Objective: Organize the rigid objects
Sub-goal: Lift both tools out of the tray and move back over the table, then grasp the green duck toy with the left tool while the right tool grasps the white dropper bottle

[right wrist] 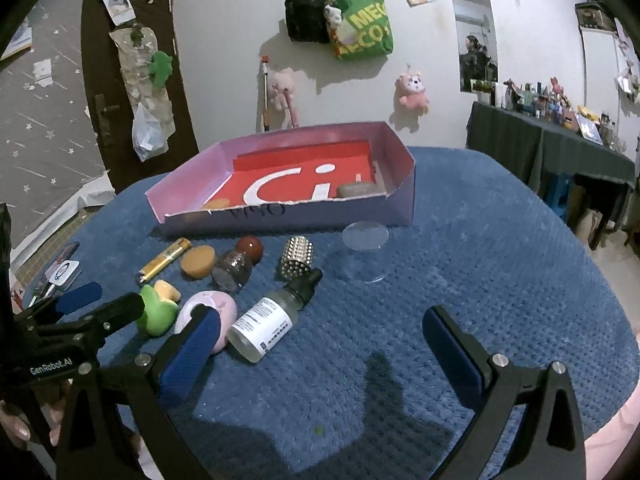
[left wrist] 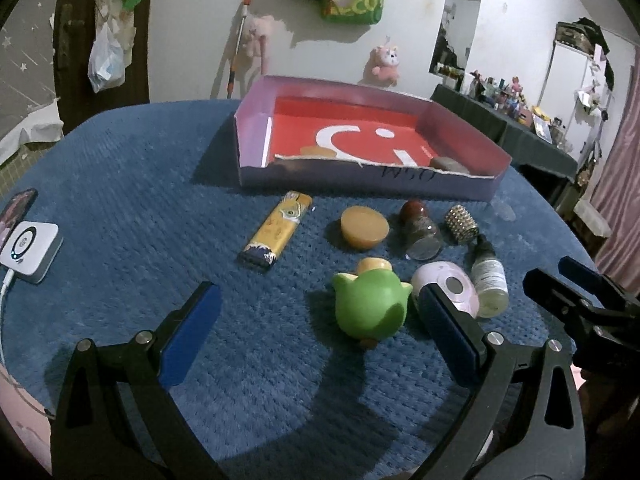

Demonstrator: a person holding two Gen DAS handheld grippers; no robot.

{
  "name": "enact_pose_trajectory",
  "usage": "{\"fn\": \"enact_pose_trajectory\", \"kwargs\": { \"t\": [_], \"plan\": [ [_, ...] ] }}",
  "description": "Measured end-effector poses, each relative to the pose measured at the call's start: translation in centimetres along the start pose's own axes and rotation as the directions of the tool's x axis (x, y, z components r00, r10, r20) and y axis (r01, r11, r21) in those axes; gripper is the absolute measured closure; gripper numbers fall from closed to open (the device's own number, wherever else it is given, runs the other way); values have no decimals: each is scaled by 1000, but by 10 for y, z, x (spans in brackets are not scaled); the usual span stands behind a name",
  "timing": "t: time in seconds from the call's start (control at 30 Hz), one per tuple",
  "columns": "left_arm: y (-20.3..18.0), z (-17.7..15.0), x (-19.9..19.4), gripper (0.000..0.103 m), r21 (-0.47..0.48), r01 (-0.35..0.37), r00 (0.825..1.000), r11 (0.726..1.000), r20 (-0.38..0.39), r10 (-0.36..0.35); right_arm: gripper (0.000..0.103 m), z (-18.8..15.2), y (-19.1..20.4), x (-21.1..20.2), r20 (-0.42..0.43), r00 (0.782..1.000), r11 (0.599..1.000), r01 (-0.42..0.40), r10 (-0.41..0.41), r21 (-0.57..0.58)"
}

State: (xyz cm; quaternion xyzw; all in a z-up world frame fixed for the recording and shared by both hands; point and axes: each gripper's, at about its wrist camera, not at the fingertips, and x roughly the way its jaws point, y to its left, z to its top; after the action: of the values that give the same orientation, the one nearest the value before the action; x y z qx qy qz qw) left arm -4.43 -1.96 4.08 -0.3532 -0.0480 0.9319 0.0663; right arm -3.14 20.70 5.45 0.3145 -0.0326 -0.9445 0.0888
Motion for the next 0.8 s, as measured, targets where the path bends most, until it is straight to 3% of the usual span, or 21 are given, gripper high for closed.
{"fn": "enact_pose_trajectory", "kwargs": {
  "t": [0.4, 0.8],
  "plan": [
    [-3, 3, 12, 3, 45, 9, 999, 999, -41, -7, 0, -1, -1, 26, -66, 996, 995, -62, 67, 75],
    [-9, 4, 26, 3, 91, 6, 998, 996, -70, 1, 12, 0, 7, 44, -110, 992, 995, -57, 66, 87]
  ]
}}
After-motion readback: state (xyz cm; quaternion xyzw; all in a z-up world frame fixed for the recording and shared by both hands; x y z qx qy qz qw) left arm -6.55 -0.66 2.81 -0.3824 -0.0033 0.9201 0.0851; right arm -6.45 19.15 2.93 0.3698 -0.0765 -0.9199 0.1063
